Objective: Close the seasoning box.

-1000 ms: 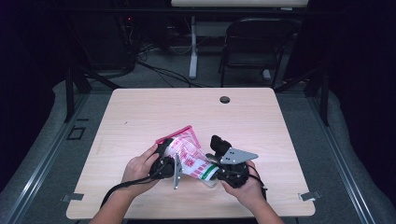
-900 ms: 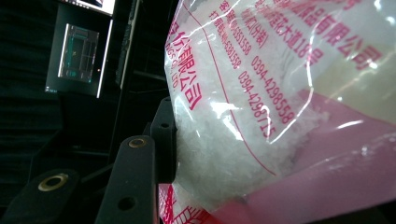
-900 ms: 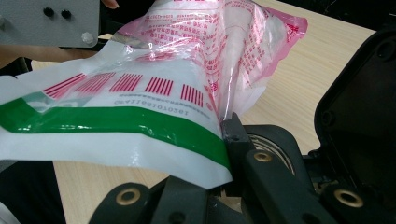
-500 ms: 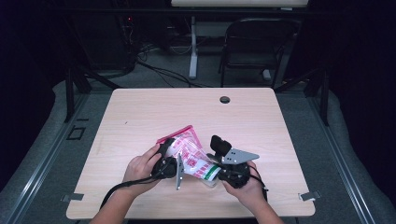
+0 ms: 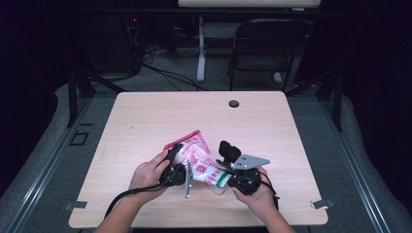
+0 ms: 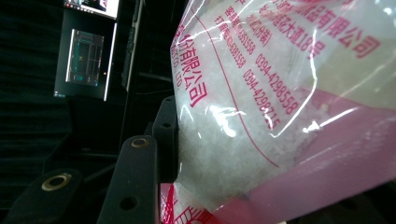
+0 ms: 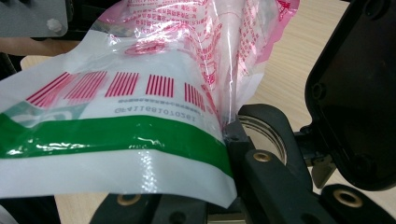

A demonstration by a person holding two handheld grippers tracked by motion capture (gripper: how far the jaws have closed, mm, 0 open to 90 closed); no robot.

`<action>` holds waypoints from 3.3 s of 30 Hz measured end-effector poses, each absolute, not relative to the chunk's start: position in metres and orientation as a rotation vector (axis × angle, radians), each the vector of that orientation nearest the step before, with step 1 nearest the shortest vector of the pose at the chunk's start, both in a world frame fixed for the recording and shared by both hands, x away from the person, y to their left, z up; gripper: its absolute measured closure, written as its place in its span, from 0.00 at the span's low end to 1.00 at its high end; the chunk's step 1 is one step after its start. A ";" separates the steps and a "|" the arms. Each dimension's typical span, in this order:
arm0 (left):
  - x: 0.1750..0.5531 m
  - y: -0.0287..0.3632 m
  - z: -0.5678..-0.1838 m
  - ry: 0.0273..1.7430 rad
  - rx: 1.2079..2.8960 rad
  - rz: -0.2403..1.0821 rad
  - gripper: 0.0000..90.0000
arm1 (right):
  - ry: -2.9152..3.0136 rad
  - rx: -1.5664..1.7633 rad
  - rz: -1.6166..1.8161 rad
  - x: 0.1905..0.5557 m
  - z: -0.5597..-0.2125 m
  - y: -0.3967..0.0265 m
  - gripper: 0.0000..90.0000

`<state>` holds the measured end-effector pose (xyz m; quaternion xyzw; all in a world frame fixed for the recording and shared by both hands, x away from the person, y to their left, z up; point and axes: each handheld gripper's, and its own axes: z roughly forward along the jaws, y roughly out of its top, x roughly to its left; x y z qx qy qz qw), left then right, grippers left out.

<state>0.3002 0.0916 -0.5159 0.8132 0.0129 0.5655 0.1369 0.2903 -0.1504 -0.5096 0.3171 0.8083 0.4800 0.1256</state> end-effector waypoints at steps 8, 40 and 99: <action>0.300 0.090 -0.517 0.039 2.358 1.633 0.70 | 2.369 0.937 1.379 0.292 -0.513 -0.150 1.00; 0.297 0.086 -0.516 0.019 2.340 1.677 0.70 | 2.375 0.960 1.343 0.295 -0.521 -0.150 1.00; 0.295 0.084 -0.511 -0.102 2.365 1.753 0.72 | 2.348 0.927 1.338 0.286 -0.515 -0.151 0.92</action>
